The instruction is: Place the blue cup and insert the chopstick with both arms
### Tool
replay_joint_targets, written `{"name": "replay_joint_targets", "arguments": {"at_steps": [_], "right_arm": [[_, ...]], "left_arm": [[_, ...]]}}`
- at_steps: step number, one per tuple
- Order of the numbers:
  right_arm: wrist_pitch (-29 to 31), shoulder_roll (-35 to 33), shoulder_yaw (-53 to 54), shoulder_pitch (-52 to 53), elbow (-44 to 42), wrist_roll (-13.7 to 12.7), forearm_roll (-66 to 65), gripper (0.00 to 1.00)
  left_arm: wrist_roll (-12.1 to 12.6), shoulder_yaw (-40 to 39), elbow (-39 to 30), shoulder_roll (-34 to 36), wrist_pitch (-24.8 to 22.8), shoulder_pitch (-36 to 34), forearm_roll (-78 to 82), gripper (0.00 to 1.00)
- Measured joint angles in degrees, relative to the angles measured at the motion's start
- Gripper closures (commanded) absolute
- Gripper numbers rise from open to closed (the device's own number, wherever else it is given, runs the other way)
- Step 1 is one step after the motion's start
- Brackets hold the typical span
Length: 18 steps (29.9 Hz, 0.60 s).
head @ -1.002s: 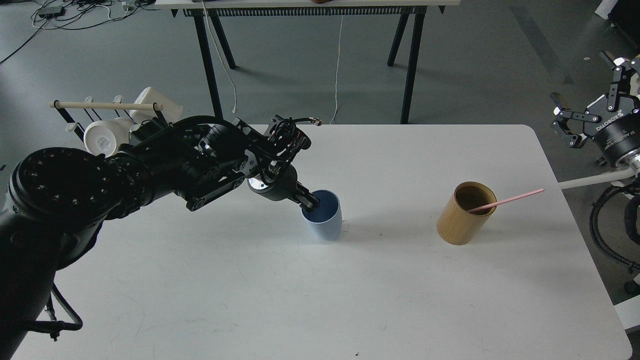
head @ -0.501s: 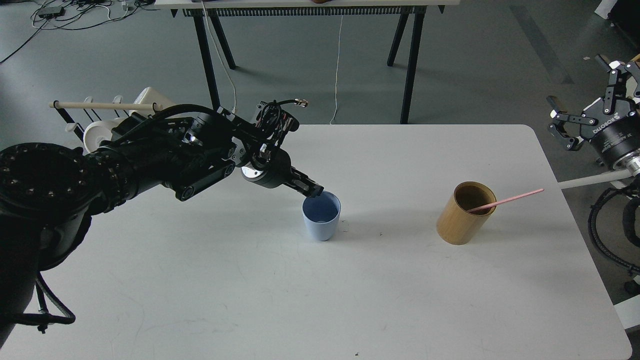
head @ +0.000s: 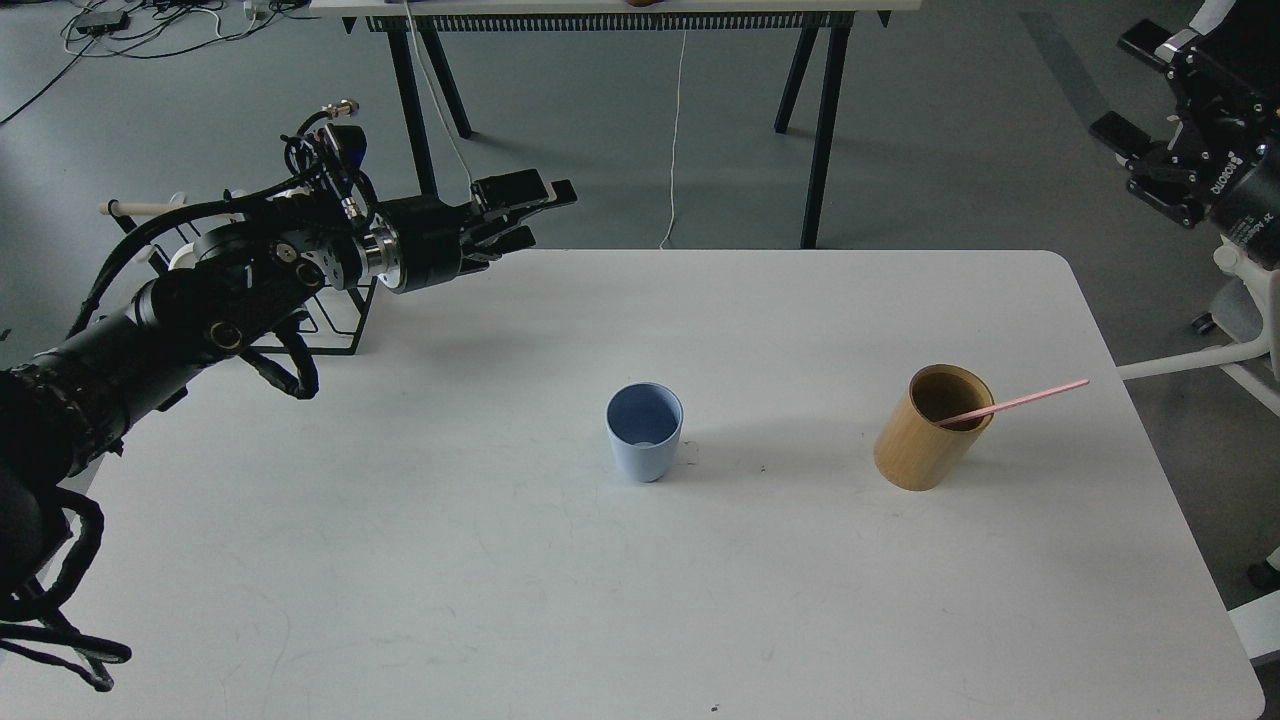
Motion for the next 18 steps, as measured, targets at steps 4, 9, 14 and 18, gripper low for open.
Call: {"name": "replay_joint_targets", "arguments": {"at_steps": [4, 9, 14, 18], "right_arm": [[-15.14, -4.93, -3.31, -2.18, 5.87, 0.00, -13.51, 0.03], [-28.59, -9.21, -9.08, -5.31, 7.70, 0.00, -19.94, 0.04], [-30.11, -7.54, -17.52, -8.09, 6.91, 0.00, -20.91, 0.04], [-30.18, -4.37, -19.70, -10.34, 5.99, 0.00, -21.00, 0.04]], "left_arm": [[0.00, -6.28, -3.18, 0.57, 0.00, 2.65, -8.66, 0.01], [0.00, -13.85, -7.88, 0.84, 0.00, 6.68, -14.13, 0.01], [0.00, -16.02, -11.68, 0.67, -0.01, 9.36, -14.40, 0.01], [0.00, -16.08, -12.15, 0.55, -0.02, 10.10, -14.40, 0.01]]}}
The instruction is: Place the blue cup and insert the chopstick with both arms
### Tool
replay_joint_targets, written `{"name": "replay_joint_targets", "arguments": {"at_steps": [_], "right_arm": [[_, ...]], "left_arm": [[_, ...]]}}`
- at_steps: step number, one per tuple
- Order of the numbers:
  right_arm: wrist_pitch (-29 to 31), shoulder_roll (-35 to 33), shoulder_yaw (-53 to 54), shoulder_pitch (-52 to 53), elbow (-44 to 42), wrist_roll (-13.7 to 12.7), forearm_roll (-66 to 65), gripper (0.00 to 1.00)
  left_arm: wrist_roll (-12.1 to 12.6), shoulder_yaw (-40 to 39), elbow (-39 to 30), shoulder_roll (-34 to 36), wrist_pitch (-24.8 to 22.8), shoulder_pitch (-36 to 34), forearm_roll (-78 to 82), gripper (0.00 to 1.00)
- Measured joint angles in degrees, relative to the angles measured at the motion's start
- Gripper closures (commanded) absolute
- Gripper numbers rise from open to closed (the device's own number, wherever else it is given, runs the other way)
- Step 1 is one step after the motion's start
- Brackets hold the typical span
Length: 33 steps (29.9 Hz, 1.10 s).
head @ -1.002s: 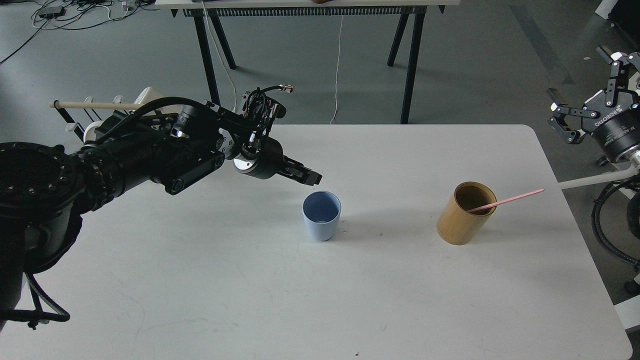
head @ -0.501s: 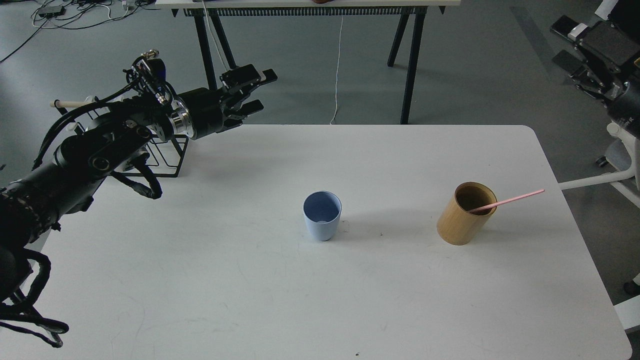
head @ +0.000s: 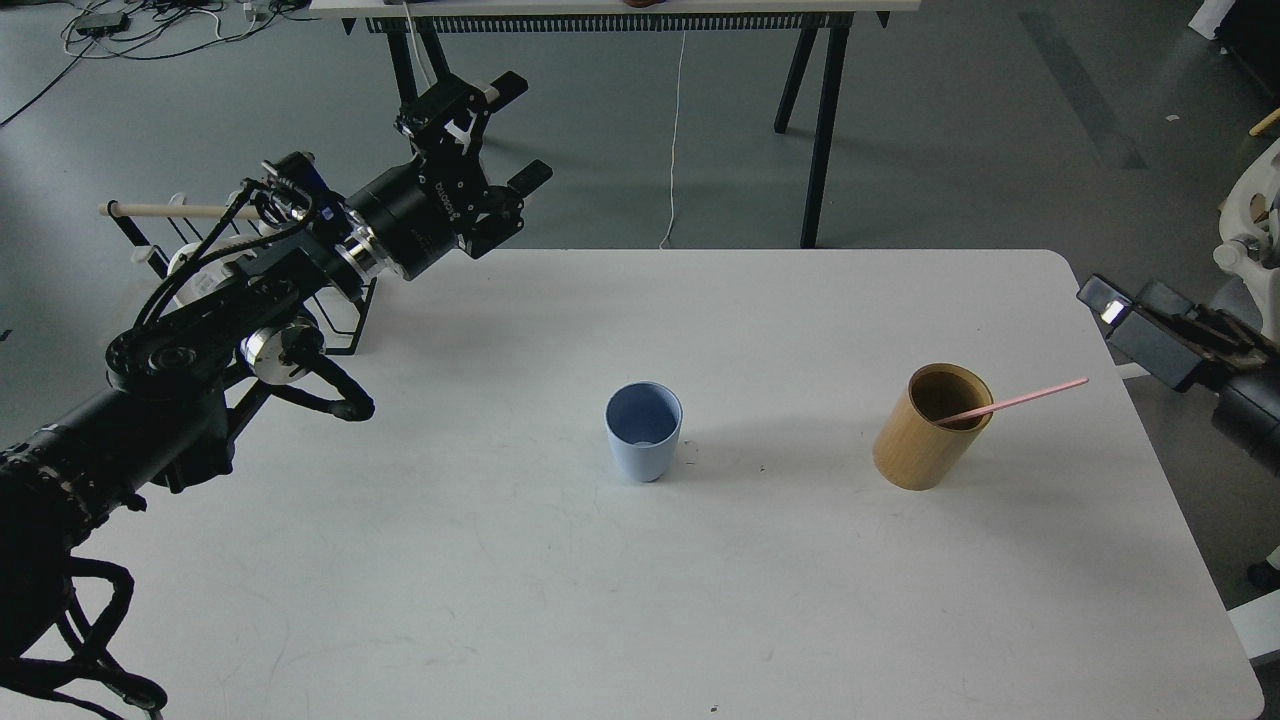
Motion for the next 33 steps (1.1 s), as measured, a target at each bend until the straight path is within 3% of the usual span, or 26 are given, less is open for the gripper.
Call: {"name": "replay_joint_targets", "arguments": {"at_steps": [9, 19, 23, 27, 31, 33], "right_arm": [[0.00, 5.87, -0.47, -2.00, -8.68, 0.00, -1.42, 0.04], [0.00, 12.70, -0.89, -4.55, -12.42, 0.00, -2.60, 0.11], [0.00, 13.64, -0.91, -4.71, -13.43, -0.01, -2.86, 0.23], [0.00, 14.25, -1.04, -4.80, -14.42, -0.01, -2.90, 0.45], [0.00, 14.77, -1.26, -4.94, -14.72, -0.01, -2.99, 0.49], [0.00, 14.97, -1.29, -5.15, -14.79, -0.01, -3.00, 0.58]], "left_arm": [[0.00, 0.04, 0.00, 0.30, 0.00, 1.95, 0.03, 0.01], [0.00, 0.10, 0.42, 0.26, 0.00, 3.35, 0.09, 0.01], [0.00, 0.11, 0.61, 0.34, 0.00, 3.86, 0.09, 0.01], [0.00, 0.10, 0.68, 0.42, 0.01, 4.52, 0.09, 0.01], [-0.01, 0.10, 0.68, 0.42, 0.00, 4.80, 0.09, 0.01], [-0.01, 0.10, 0.68, 0.42, 0.00, 4.90, 0.09, 0.01]]}}
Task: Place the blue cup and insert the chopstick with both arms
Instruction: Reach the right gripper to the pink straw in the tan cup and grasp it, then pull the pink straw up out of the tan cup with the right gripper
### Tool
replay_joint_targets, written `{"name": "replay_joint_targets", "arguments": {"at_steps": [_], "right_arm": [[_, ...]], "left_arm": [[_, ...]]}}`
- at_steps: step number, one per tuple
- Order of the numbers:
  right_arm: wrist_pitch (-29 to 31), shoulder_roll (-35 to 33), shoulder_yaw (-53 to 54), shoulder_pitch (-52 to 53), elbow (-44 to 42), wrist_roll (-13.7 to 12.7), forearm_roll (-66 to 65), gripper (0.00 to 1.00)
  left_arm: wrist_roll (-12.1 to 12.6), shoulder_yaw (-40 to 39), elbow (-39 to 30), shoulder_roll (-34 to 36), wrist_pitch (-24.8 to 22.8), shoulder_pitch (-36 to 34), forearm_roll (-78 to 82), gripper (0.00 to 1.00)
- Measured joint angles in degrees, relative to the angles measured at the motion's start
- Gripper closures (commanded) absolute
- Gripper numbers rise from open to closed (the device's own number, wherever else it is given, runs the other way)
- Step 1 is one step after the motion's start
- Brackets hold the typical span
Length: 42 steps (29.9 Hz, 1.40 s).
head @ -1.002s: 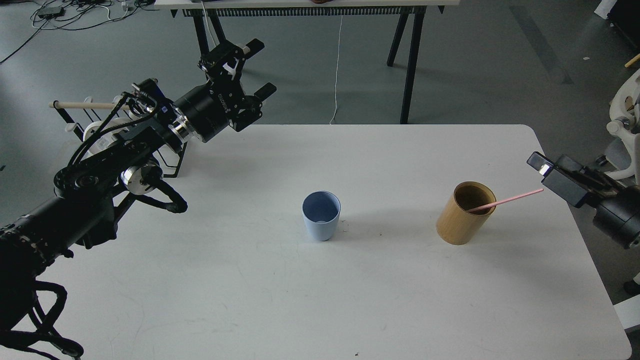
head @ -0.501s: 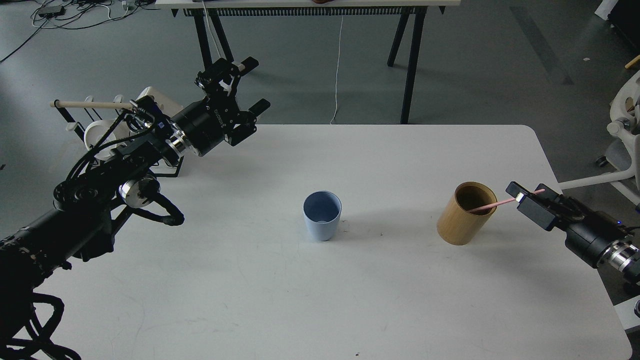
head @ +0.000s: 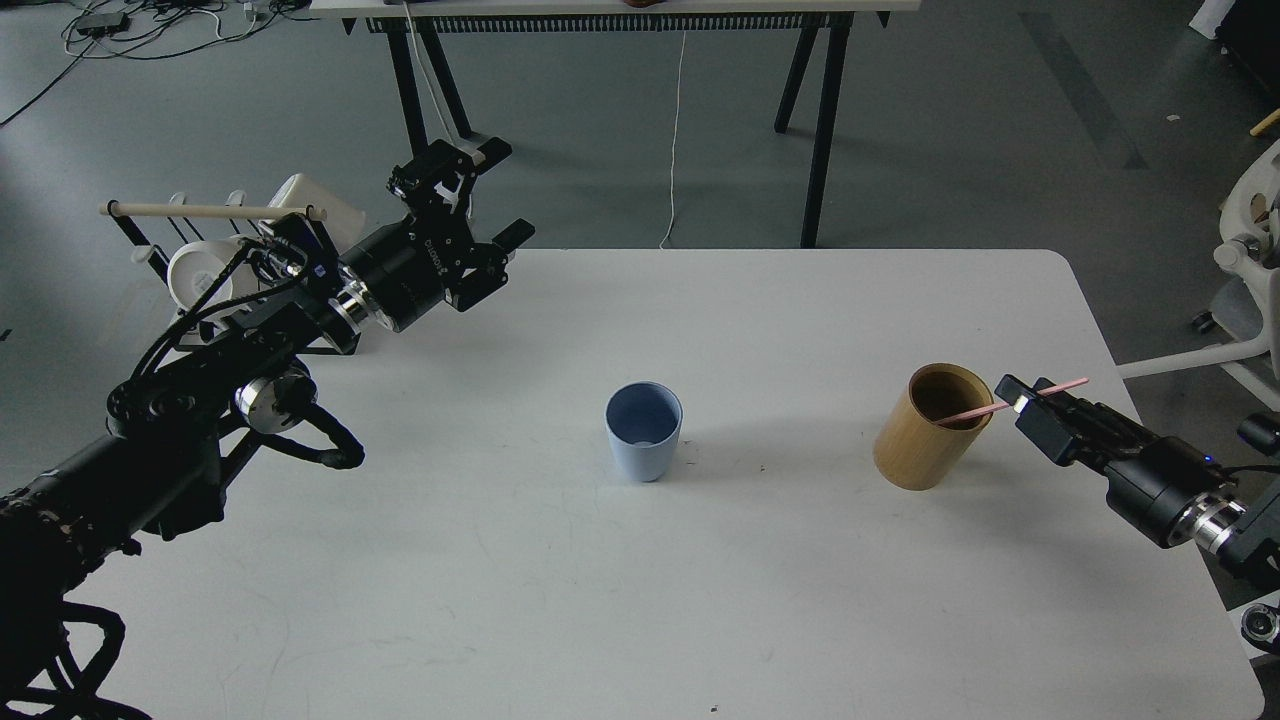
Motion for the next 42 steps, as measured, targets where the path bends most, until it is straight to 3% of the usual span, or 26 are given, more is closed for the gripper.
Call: {"name": "replay_joint_targets", "arguments": {"at_steps": [22, 32, 42], "right_arm": [[0.01, 0.39, 0.01, 0.48, -1.28, 0.00, -1.94, 1.00], [0.01, -1.00, 0.37, 1.32, -0.73, 0.00, -2.03, 1.00], [0.01, -12.00, 1.26, 1.73, 10.79, 0.00, -1.72, 1.00]], "left_arm": [[0.00, 0.00, 0.00, -0.27, 0.00, 0.88, -0.01, 0.01], [0.00, -0.07, 0.00, -0.35, 0.00, 1.31, -0.09, 0.01], [0.00, -0.04, 0.00, -0.50, 0.00, 1.44, -0.09, 0.01]]}}
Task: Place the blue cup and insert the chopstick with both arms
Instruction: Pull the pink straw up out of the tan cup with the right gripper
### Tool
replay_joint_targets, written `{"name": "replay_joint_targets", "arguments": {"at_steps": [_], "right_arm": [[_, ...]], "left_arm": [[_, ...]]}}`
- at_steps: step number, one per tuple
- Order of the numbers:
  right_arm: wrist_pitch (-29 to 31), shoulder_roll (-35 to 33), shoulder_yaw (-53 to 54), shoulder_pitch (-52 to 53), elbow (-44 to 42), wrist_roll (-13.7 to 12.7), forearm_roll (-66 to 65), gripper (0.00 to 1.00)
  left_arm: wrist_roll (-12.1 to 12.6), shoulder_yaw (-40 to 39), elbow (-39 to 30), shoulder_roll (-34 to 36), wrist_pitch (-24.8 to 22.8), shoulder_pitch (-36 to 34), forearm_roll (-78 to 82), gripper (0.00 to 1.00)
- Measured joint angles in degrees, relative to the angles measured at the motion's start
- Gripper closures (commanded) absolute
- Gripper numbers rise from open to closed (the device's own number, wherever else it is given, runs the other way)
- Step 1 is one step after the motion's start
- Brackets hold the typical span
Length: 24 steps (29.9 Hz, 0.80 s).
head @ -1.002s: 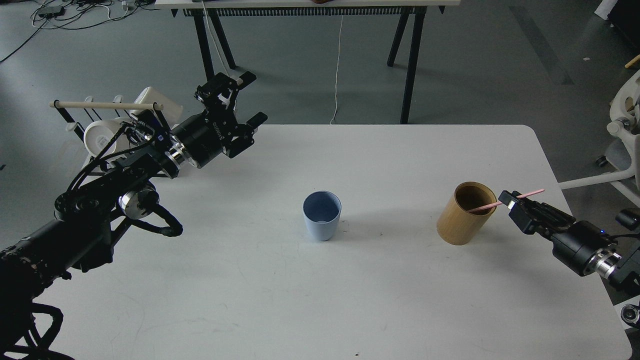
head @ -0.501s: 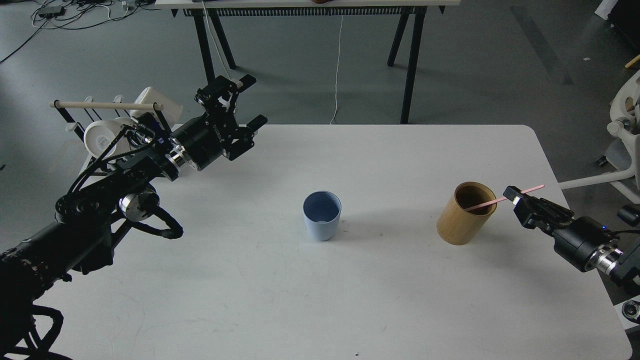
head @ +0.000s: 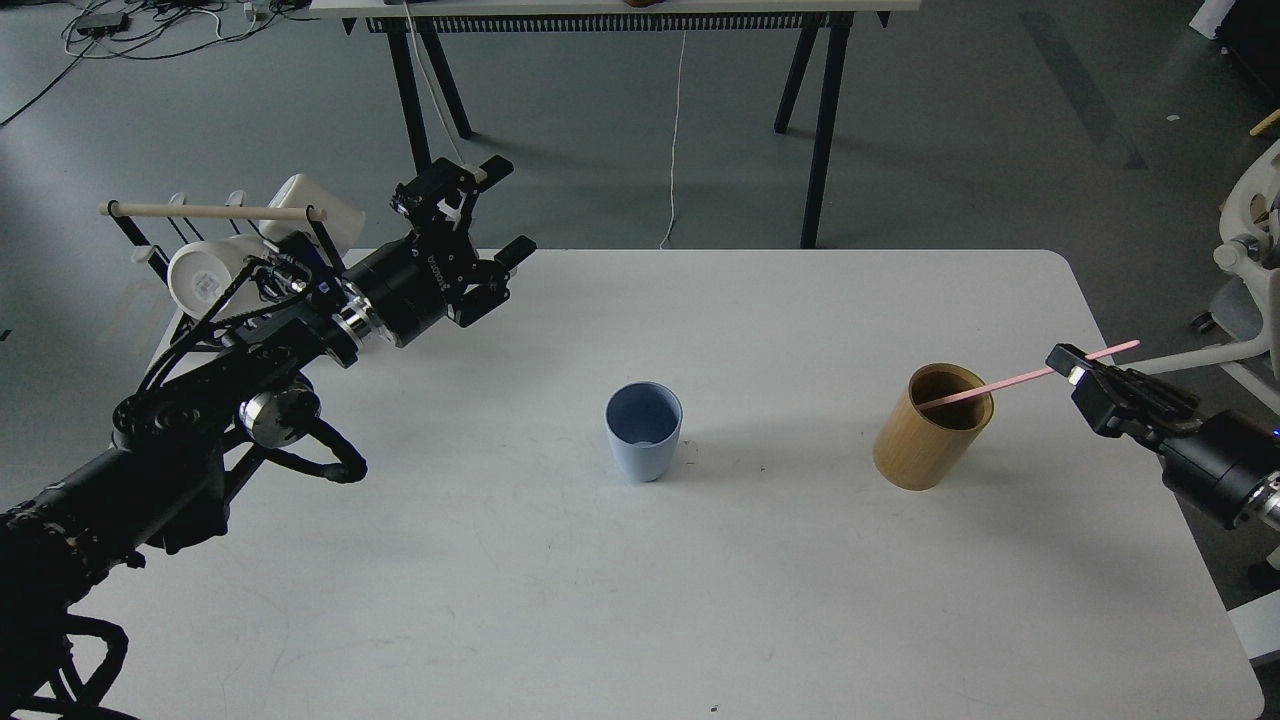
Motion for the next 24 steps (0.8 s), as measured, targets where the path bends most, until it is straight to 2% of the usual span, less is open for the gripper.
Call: {"name": "replay_joint_targets", "arguments": {"at_steps": [10, 15, 18, 20, 24], "right_arm": [[0.00, -15.42, 4.48, 0.09, 14.35, 0.00, 0.55, 1.00], [0.00, -17.98, 7.86, 4.56, 17.19, 0.00, 0.70, 1.00], [-0.01, -15.26, 8.10, 9.84, 17.03, 0.00, 0.70, 1.00], [0.00, -10.32, 7.85, 13.23, 15.43, 0.00, 0.21, 1.00], [0.00, 1.18, 6.89, 17.34, 7.01, 0.00, -4.88, 1.00]], "left_arm": [[0.00, 0.05, 0.00, -0.17, 0.00, 0.00, 0.00, 0.01], [0.00, 0.02, 0.30, 0.01, 0.00, 0.35, -0.01, 0.01], [0.00, -0.07, 0.54, 0.18, 0.00, 0.66, -0.08, 0.01], [0.00, -0.08, 0.59, 0.24, 0.00, 0.97, -0.09, 0.01], [-0.01, -0.10, 0.63, 0.28, -0.01, 1.46, -0.09, 0.01]]}}
